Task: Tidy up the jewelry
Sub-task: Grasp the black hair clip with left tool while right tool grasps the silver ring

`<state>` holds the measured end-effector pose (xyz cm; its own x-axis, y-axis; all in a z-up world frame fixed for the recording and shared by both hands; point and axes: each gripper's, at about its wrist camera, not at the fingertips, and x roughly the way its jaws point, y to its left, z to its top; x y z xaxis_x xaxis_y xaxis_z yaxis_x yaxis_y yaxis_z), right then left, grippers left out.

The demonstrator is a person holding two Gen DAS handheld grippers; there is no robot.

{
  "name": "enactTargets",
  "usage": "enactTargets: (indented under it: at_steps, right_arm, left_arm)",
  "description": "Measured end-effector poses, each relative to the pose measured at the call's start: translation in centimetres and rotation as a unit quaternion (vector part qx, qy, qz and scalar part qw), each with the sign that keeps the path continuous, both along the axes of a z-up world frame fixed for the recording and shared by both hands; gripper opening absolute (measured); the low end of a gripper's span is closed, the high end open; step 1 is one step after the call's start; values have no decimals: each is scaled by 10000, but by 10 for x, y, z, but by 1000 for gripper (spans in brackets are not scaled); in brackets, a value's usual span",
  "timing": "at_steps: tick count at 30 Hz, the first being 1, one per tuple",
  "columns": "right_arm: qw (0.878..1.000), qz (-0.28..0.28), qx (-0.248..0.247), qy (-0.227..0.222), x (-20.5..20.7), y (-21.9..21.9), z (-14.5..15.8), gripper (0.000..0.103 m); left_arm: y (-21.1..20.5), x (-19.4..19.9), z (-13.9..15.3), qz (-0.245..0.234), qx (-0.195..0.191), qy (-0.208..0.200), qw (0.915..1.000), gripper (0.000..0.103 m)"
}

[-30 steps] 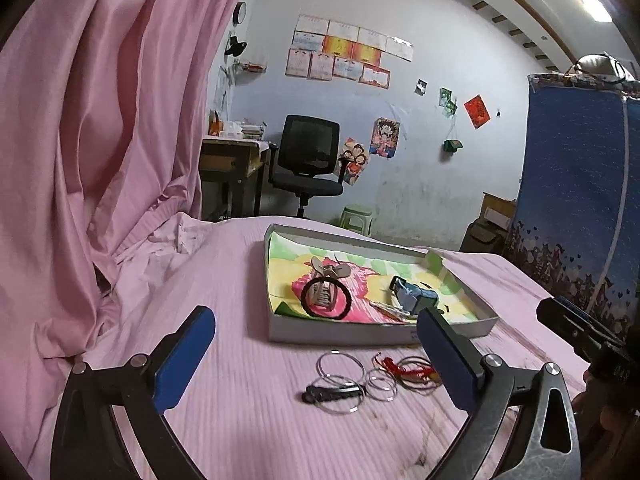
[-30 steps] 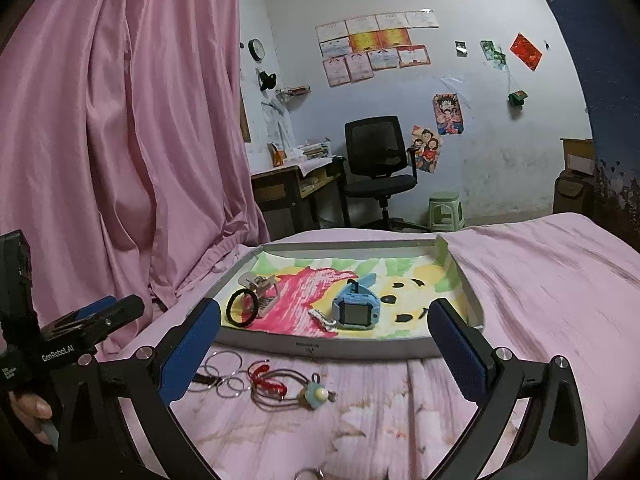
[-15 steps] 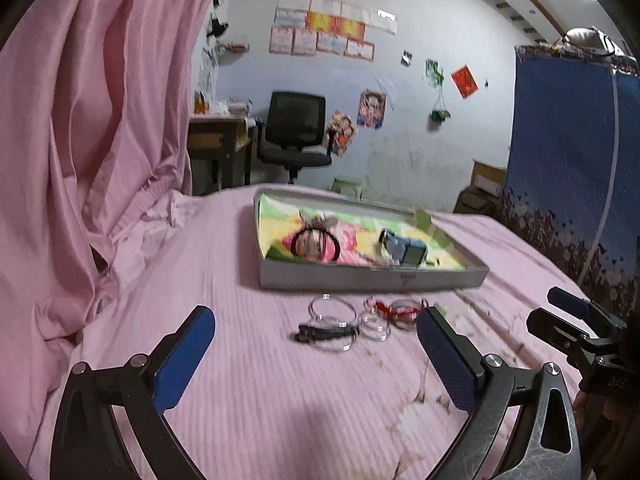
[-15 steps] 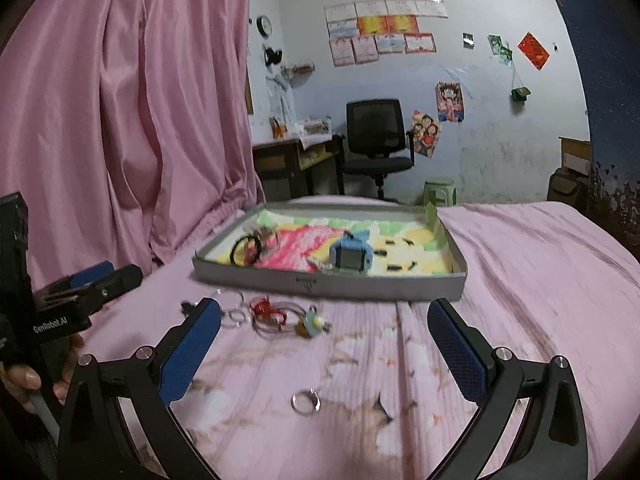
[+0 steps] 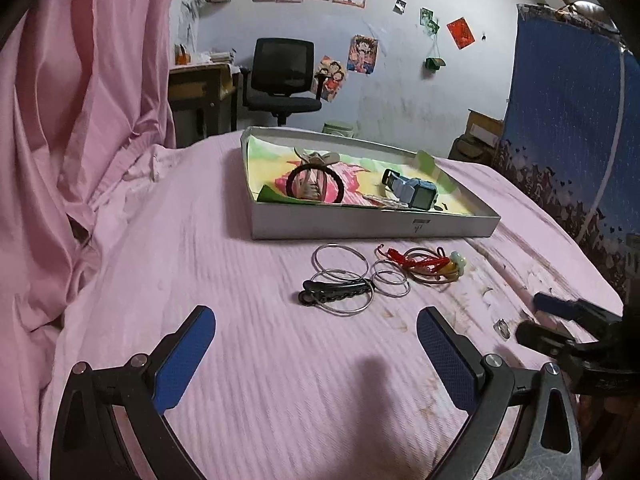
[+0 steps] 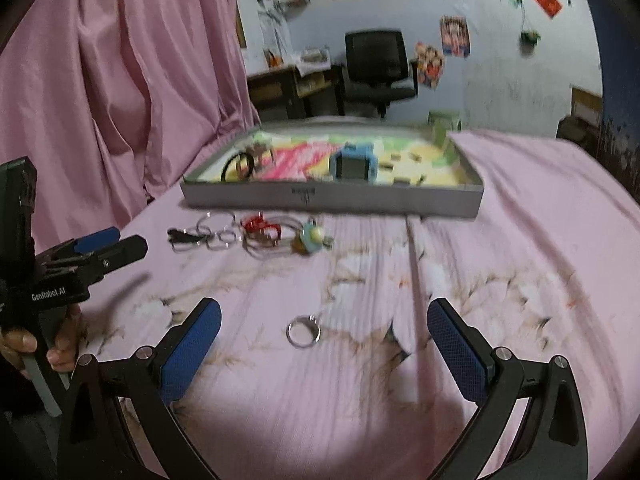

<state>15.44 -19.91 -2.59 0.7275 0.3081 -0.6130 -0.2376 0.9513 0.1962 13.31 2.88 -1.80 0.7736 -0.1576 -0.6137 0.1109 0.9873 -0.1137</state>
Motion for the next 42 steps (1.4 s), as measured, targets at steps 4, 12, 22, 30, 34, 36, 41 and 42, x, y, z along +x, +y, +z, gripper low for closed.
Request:
enactTargets:
  at_steps: [4,12,22,30,34,36,41,42]
  right_arm:
    - [9995,113,23,304,6,5,-12,65]
    - [9969,374,-40,687,14,20,-25,28]
    - [9950,570,64,820,25,32,-28,18]
    - [9947,584,112,844,33,36,-29,18]
    - [9946,579,130,848,33,36,-29,18]
    - [9947,583,111,844,33,36,-29,18]
    - [9946,585,123,848,33,36,-29,18]
    - [9946,585,124,848,33,35,-29,18]
  left_arm:
    - [3,7,-2,-102,-115,100,9998,93]
    - [12,27,-7,-369,-427,331,9979,64]
    - [17,52,-13,-652,-714,568,9937,45]
    - [4,61,-16,-1096,-575,836,9888,45]
    - [-4,65,-16,-1187,-350,909,9881,45]
    - [-8,68,-15,-1218,-213,943,9878,45]
    - [-18,77,-14,-1247,109,1043,9866,45]
    - [-19,78,-15,-1256,155,1052,9864,45]
